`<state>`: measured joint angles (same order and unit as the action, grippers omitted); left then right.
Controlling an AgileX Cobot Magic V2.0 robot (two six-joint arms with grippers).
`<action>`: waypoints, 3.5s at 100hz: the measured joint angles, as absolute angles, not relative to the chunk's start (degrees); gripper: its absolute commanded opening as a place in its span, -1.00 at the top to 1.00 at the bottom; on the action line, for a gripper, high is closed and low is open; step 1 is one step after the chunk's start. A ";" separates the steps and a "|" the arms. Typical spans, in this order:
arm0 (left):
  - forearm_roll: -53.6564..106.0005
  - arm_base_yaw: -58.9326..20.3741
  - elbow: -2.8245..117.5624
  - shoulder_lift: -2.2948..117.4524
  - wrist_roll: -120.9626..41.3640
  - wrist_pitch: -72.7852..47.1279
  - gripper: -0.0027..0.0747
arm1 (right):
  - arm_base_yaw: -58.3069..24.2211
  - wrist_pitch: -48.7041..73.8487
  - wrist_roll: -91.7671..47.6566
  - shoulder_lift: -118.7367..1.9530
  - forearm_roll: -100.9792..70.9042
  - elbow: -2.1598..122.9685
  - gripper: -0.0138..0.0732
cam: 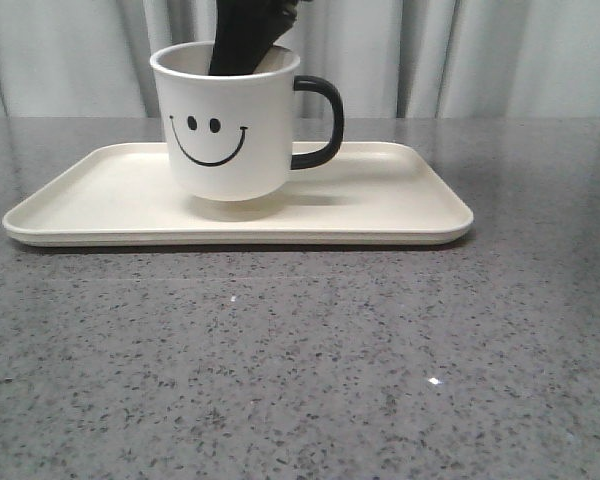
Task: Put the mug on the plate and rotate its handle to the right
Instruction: 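Lower the held mug back onto the tray with the right gripper, then open the right gripper and raise it out of the mug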
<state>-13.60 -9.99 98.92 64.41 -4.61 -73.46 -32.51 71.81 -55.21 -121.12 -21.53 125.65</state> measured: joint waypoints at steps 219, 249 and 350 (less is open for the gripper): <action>-13.60 -9.99 98.92 64.41 -4.61 -73.46 0.98 | -32.51 71.38 -54.75 -122.11 -22.20 124.90 0.16; -13.60 -9.99 98.92 64.41 -4.61 -73.46 0.98 | -32.51 71.38 -54.70 -121.76 -24.57 126.93 0.16; -13.60 -9.99 98.92 64.41 -4.57 -73.46 0.98 | -17.20 67.51 -38.67 -87.75 -26.98 127.16 0.17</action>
<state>-13.60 -9.99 98.92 64.41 -4.57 -73.46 -17.20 67.51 -38.67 -87.75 -26.98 127.16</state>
